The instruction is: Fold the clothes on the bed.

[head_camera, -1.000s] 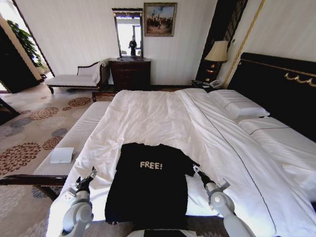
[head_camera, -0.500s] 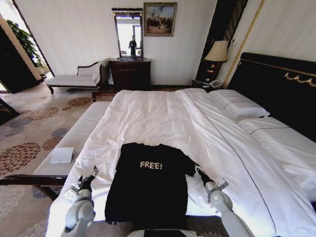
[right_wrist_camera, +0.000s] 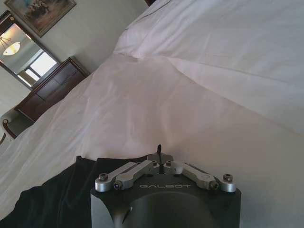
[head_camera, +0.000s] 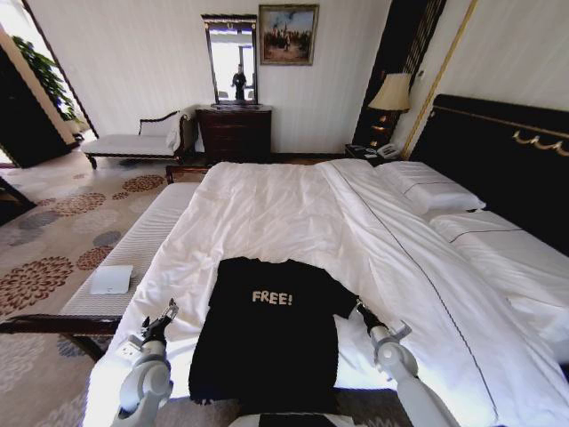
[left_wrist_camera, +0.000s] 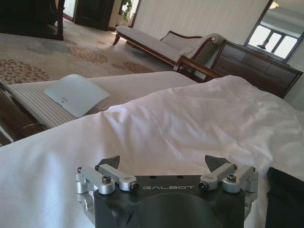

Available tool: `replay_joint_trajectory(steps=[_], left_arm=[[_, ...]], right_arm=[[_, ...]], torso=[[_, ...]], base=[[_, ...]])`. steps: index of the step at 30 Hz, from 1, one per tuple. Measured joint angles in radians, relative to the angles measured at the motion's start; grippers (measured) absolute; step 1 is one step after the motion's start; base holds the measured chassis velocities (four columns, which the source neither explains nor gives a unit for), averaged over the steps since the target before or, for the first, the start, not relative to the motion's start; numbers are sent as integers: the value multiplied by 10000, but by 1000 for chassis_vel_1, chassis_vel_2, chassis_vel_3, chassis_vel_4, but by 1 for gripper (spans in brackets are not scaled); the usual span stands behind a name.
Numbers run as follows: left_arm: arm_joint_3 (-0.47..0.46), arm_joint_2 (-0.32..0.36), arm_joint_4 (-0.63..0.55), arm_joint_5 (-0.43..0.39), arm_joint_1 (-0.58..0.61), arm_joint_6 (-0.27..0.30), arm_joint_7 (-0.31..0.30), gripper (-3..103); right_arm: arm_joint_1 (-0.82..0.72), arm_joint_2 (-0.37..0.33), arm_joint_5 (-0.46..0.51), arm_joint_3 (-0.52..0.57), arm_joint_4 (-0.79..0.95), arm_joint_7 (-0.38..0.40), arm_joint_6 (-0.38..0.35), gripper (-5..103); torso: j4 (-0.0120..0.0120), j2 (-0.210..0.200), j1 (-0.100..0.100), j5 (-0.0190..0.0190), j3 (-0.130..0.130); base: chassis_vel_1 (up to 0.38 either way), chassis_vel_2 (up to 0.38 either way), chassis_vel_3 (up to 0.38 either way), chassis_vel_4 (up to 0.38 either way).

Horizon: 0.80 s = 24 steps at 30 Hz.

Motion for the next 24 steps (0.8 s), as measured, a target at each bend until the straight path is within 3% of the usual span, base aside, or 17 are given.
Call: replay_joint_trajectory(steps=[18,24], left_arm=[[76,-18,-40,27,43,-60,15,100],[119,-18,-271,-23,181,-122,234,100]], right_arm=[[115,-136,-506,137,-377,-502,402,-3],[-25,-139,-766,104,-189,-884,602,16]], torso=[[0,0,0,0,-1],[-1,0,0,-1,0]], base=[[0,0,0,0],[0,0,0,0]])
